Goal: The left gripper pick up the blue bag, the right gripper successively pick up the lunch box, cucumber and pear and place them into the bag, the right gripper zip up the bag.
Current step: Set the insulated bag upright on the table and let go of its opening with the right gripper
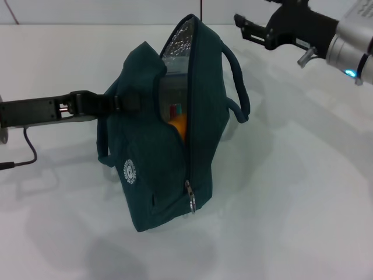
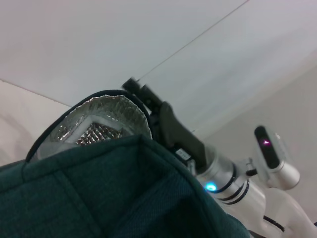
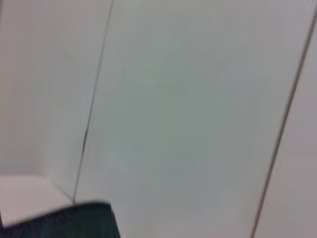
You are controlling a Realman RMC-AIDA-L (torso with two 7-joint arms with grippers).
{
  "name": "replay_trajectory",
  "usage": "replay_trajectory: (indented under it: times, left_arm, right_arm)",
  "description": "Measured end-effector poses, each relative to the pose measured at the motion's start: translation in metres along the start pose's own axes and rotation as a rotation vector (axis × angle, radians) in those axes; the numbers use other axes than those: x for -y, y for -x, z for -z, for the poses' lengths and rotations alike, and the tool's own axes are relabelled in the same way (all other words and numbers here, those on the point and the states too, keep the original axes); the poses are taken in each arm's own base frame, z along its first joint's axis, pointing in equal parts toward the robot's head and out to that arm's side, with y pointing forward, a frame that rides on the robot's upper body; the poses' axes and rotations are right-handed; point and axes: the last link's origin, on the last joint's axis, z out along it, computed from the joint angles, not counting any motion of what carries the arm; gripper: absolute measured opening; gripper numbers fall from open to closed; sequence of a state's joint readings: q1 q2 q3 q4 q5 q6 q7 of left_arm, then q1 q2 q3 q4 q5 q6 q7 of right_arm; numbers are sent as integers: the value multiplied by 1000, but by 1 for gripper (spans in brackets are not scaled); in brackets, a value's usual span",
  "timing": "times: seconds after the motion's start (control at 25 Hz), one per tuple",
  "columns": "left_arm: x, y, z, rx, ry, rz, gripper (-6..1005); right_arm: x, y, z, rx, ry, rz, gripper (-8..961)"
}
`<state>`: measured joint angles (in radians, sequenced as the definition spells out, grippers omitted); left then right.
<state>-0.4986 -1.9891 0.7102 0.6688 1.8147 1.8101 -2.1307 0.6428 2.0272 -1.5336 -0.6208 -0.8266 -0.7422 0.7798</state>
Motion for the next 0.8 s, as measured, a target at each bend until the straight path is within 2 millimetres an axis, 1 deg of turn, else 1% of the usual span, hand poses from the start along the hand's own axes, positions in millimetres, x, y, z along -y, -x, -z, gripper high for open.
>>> replay_trajectory:
  times: [0.12,0.28,0.32,0.36,0.48,0.56,0.64,0.8]
  left_arm:
    - [0,1,1,-2,-3,3,53]
    - [1,2,2,-4,-4,8,53]
    - [1,2,2,-4,-5,11,53]
    - [1,3,3,-6,-5,13,53]
    - [1,3,3,-9,-4,18,53]
    - [1,3,2,-9,-2,18,53]
    - [1,1,0,-7,2,16,53]
    - [0,0,-1,-5,6,9,53]
  right_arm:
    - [-5,-1,4,20,21,-20,729]
    - [-16,-8,23,49,51,-38,729]
    - [-23,-10,30,67,79,-50,729]
    - [-26,-10,33,73,91,-55,729]
    - [-45,-17,41,65,158,-88,729]
    - [-52,-22,42,45,178,-93,729]
    - [-55,-26,40,20,176,-89,729]
    - [-51,-26,26,-21,158,-59,728]
